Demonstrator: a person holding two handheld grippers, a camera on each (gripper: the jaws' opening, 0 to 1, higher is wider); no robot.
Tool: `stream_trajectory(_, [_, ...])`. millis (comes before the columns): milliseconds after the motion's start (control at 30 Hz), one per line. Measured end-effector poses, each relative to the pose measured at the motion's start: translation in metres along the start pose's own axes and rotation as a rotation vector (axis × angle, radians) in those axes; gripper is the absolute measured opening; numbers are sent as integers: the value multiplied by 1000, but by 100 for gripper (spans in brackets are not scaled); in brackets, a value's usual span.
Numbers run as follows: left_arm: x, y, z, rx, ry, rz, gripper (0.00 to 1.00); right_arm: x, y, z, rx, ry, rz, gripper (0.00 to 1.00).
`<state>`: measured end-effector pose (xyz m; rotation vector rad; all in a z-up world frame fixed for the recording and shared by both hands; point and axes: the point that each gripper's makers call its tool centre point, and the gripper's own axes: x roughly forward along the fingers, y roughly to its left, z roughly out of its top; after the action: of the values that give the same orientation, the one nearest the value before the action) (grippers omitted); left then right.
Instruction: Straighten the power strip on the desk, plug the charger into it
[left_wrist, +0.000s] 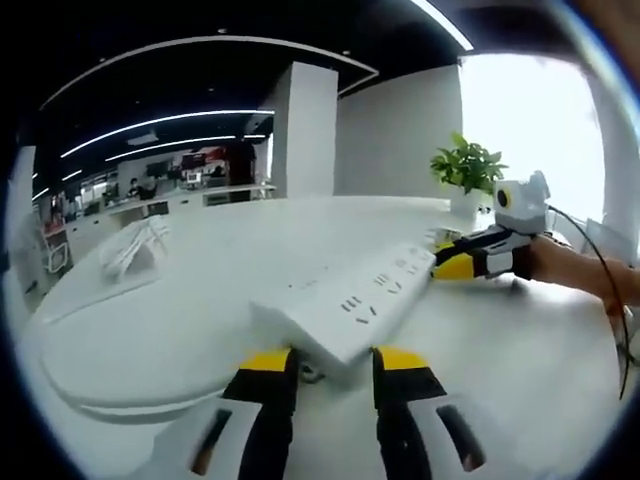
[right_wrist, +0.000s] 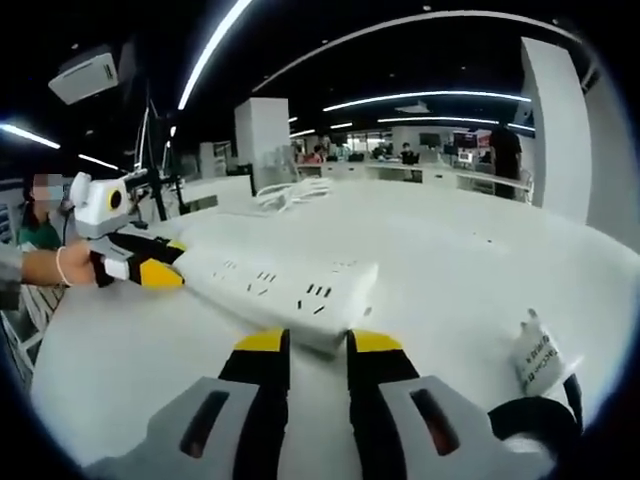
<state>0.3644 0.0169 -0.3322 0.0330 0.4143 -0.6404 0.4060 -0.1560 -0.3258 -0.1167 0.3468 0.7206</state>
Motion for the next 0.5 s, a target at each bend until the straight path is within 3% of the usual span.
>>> stream_trajectory(200, [3, 4, 2, 37, -2, -12, 28, -2, 2, 0, -48, 2, -69, 19])
stream_trajectory(500, [6, 9, 4, 41, -1, -40, 27, -7, -4, 4, -43, -15, -111, 13])
